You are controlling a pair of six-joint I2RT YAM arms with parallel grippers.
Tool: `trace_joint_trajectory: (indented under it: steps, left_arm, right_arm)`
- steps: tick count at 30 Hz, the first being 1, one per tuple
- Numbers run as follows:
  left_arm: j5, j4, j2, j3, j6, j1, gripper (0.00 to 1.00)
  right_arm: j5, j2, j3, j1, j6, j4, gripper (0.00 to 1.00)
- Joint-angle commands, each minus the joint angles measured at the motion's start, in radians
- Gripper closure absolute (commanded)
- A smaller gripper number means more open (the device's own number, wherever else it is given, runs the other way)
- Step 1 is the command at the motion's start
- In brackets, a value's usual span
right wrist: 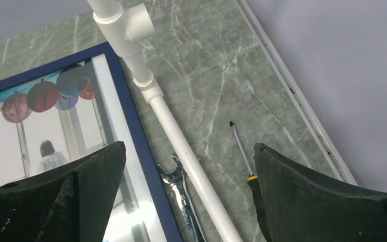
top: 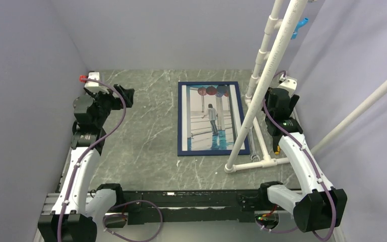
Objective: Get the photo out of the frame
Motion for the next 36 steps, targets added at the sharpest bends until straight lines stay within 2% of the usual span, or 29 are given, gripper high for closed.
trace_joint_trajectory:
  steps: [1,6,8,15,22,28,32,36]
  left_arm:
    - [0.057,0.001,0.037,0.071,0.015,-0.064,0.01]
    - [0.088,-0.053,0.132,0.123,0.018,-0.137,0.01]
    - [0.125,-0.076,0.172,0.133,-0.013,-0.146,0.01]
    - [0.231,-0.115,0.314,0.176,-0.091,-0.195,0.01]
    - [0.362,-0.173,0.477,0.244,-0.149,-0.243,0.01]
    - [0.433,-0.197,0.548,0.274,-0.170,-0.257,0.01]
    - [0.496,-0.244,0.608,0.319,-0.159,-0.273,0.01]
    - [0.488,-0.314,0.648,0.359,-0.120,-0.293,0.01]
  right_arm:
    - [-0.038,-0.020,-0.009,-0.009,0.032,0.059,0.00]
    - [-0.125,-0.005,-0.001,-0.009,0.046,0.060,0.00]
    - [-0.139,0.005,-0.003,-0.009,0.093,0.049,0.00]
    - [-0.272,0.092,-0.030,-0.010,0.108,0.049,0.00]
    - [-0.506,0.189,-0.075,-0.012,0.086,0.143,0.01]
    - [-0.651,0.286,-0.087,-0.012,0.069,0.199,0.04]
    - [-0.665,0.331,-0.092,-0.012,0.071,0.223,0.05]
    - [-0.585,0.383,-0.050,-0.013,0.066,0.160,0.14]
